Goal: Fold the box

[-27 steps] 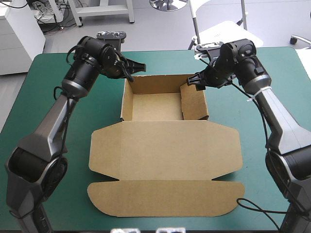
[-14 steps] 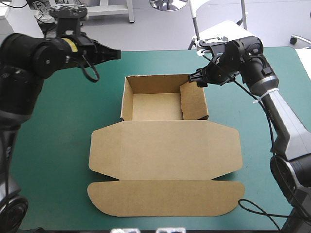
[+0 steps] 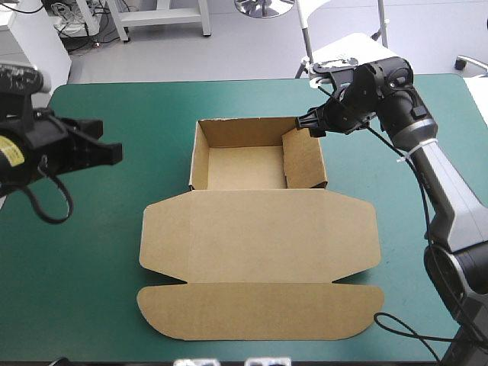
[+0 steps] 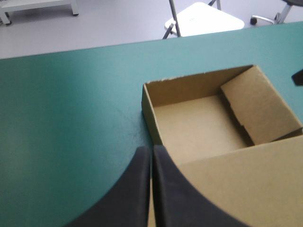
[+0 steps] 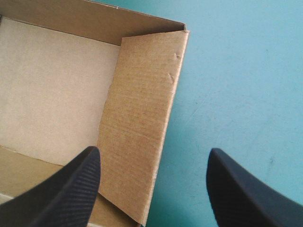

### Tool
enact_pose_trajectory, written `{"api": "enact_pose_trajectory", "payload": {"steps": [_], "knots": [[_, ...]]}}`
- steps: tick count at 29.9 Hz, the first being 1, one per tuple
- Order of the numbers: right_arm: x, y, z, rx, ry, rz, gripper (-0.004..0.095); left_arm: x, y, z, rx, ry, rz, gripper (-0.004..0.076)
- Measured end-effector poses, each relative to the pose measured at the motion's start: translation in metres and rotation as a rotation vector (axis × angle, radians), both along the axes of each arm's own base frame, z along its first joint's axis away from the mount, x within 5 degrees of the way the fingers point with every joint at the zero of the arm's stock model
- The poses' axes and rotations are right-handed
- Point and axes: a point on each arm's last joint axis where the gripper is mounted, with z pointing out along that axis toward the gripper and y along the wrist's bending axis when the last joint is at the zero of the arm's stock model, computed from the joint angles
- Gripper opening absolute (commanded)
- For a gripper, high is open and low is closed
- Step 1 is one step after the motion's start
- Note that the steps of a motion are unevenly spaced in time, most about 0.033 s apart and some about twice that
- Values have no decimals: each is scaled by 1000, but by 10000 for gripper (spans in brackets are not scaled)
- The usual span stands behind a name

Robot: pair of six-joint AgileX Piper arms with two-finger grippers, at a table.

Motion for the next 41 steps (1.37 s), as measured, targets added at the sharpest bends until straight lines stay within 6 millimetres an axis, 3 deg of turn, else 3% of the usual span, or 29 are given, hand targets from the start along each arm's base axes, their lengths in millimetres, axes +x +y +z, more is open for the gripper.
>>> {"api": "enact_pose_trajectory", "payload": {"steps": [9, 16, 22, 26, 30, 34, 40, 41], "knots": [[7, 3, -11, -11, 27, 1, 600, -55, 30, -54, 31, 56, 27, -1], [17, 7, -57, -63, 150, 5, 600, -89, 48, -102, 31, 72, 36, -1], [11, 4, -95, -113, 273, 10, 600, -112, 59, -148, 21, 45, 31, -1], [8, 6, -108, -99, 316, 19, 599, -123, 64, -172, -3, -7, 25, -1], [7, 11, -109, -47, 320, 30, 587, -131, 68, -188, -20, -44, 21, -1], [8, 14, -110, -13, 320, 32, 463, -135, 69, -199, -24, -54, 20, -1], [11, 15, -120, -20, 347, 31, -2, -132, 68, -207, -15, -36, 20, -8], [12, 15, -121, -22, 349, 31, -11, -132, 68, -208, -14, -34, 20, -10]]}}
